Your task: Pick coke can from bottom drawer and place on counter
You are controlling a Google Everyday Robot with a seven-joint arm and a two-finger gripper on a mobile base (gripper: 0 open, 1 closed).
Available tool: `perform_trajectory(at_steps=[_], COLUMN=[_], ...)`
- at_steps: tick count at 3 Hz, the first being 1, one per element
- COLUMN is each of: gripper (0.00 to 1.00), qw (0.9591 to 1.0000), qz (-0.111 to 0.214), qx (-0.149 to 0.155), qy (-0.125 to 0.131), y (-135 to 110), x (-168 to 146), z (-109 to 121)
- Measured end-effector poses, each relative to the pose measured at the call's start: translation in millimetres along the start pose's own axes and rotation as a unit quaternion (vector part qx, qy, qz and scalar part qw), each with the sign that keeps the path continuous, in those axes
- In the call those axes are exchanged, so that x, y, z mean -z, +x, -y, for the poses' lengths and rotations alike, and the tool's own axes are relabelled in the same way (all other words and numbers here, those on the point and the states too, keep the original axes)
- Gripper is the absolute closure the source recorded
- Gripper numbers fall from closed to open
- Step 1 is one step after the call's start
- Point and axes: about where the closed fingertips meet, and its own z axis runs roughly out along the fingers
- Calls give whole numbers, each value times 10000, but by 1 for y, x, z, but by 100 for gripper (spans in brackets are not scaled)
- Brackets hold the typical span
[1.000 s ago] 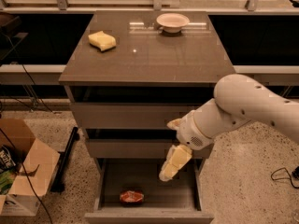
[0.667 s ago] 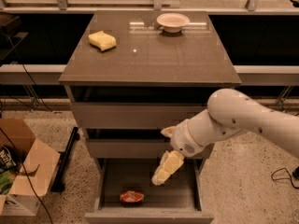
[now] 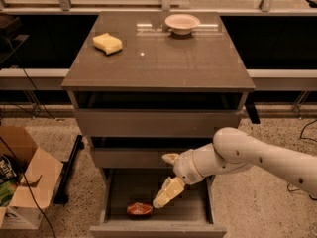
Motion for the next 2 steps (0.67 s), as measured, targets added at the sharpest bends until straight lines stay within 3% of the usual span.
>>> perform_trajectory(at_steps=[1, 2], gripper=[0, 0], qw=[9983, 9982], qz=[124, 125], qx=[-479, -482], qy=[-320, -325], y=[40, 41], x=[-37, -37], z=[5, 5])
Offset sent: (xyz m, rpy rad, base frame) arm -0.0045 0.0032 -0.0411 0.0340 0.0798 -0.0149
